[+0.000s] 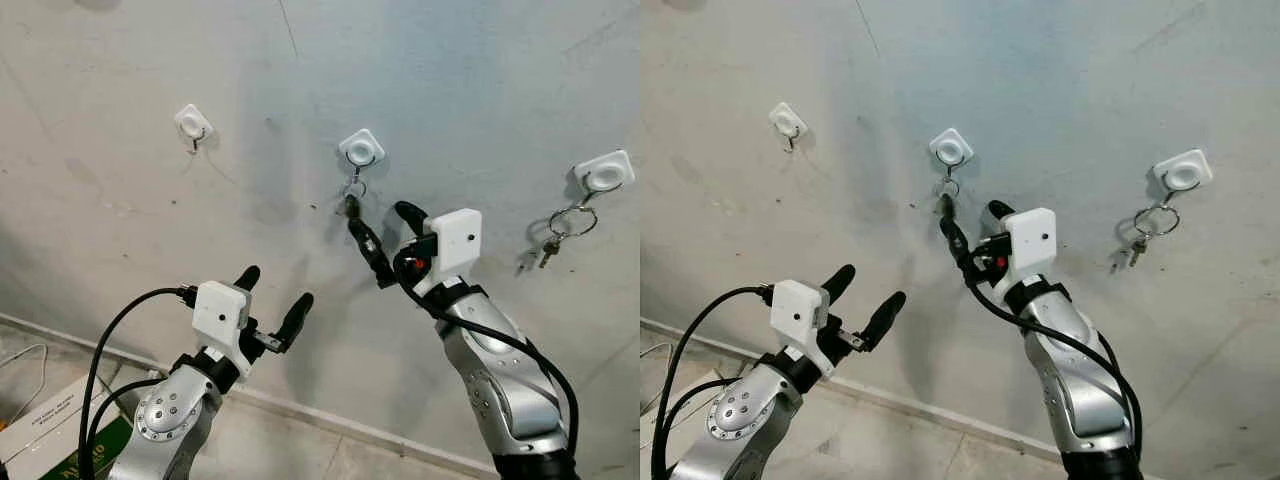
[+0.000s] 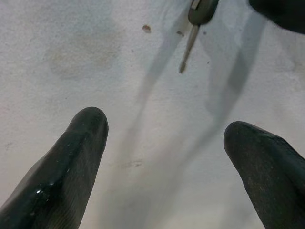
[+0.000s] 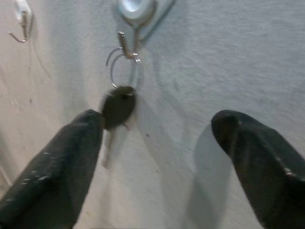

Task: Hang keys on a hook

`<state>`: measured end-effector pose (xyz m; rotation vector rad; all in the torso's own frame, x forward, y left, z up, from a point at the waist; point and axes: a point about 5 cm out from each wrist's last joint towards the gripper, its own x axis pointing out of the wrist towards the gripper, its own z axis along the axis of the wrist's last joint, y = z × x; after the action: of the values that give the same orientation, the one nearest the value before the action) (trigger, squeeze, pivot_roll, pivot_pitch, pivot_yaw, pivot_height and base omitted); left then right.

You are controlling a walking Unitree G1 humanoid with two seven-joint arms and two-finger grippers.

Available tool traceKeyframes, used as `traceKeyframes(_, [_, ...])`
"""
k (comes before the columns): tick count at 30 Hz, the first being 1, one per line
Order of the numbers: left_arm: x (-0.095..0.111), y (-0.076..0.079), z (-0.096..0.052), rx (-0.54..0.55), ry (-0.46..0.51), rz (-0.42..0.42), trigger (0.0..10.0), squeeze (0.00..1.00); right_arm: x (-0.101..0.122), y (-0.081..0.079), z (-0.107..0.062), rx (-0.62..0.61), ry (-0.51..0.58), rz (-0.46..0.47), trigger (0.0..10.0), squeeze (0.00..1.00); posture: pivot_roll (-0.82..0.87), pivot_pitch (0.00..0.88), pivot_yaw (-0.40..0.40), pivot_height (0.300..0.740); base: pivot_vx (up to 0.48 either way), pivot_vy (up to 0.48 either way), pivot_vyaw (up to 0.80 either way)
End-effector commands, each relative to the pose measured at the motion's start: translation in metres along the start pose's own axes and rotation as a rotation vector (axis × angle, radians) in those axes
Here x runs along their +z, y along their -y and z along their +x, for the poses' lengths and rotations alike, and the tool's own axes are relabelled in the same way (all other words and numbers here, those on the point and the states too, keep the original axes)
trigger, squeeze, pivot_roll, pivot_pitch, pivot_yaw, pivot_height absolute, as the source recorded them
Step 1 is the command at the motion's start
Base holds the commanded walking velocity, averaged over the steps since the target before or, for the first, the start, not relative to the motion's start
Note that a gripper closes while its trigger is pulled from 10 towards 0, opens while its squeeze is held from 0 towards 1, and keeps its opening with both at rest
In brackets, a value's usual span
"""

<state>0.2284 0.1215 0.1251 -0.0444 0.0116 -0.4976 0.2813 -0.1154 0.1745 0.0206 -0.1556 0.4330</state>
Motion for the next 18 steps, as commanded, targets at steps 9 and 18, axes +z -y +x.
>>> traceKeyframes(9, [-0.004, -0.008, -0.009, 0.073, -0.045, 0.025, 10.0, 0.0, -0.006, 0.025, -0.04, -0.194, -0.047, 0.02, 10.0, 1.0, -0.05, 0.0, 0.066, 0.74, 0.0, 0.0, 0.0])
traceKeyframes(18, [-0.003, -0.008, 0.001, 0.085, -0.046, 0.018, 10.0, 0.0, -0.024, 0.025, -0.058, -0.256, -0.179, 0.085, 10.0, 0.44, -0.06, 0.0, 0.083, 0.74, 0.0, 0.0, -0.15])
